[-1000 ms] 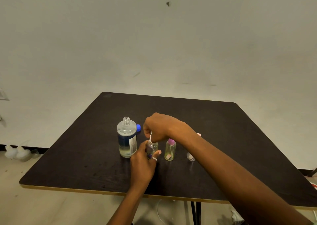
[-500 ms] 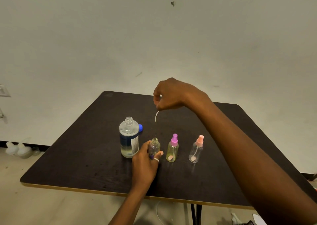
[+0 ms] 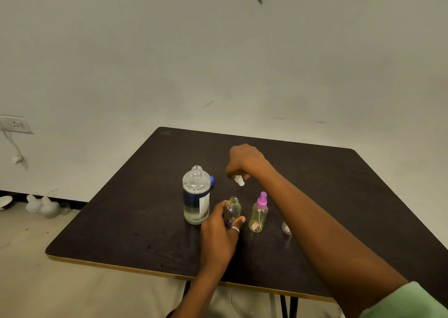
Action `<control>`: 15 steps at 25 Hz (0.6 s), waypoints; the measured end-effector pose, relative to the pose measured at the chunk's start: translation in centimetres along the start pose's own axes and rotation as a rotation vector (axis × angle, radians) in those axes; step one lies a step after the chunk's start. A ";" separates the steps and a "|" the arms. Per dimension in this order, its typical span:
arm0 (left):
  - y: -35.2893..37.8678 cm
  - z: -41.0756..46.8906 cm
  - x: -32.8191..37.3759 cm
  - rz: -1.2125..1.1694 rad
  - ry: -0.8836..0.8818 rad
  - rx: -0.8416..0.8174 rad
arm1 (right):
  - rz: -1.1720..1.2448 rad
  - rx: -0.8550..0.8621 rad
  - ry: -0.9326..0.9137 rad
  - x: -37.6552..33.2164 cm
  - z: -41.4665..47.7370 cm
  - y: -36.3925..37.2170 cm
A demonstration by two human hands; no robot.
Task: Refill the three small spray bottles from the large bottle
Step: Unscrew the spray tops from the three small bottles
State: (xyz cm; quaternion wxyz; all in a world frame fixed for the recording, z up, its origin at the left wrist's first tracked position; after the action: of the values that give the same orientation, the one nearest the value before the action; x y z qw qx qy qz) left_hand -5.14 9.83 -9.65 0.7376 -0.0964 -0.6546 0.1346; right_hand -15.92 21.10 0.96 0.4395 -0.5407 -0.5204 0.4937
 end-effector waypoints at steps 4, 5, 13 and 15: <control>0.2 0.2 -0.3 -0.016 -0.009 -0.012 | 0.158 -0.135 0.051 0.8 2.4 1.9; 0.2 0.2 -0.4 -0.015 -0.012 -0.012 | 0.161 -0.150 0.056 0.8 2.9 2.1; 0.4 0.2 -0.7 -0.023 -0.020 -0.018 | 0.112 -0.278 0.096 1.4 5.2 6.3; 0.5 0.2 -0.8 -0.011 -0.025 -0.019 | 0.087 -0.299 0.090 1.6 5.5 7.1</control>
State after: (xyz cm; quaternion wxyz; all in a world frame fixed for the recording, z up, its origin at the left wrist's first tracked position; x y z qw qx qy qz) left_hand -5.48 10.02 -10.49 0.7291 -0.0978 -0.6656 0.1255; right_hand -20.46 21.93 -6.91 0.3552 -0.6436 -0.5441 0.4044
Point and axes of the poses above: each hand's wrist, its own z-axis towards the middle knuckle, its own y-axis out of the palm, x = y × z, the point moved 10 cm from there along z, towards the middle knuckle, and after that the axes turned 10 degrees about -y, right-handed, at the moved point
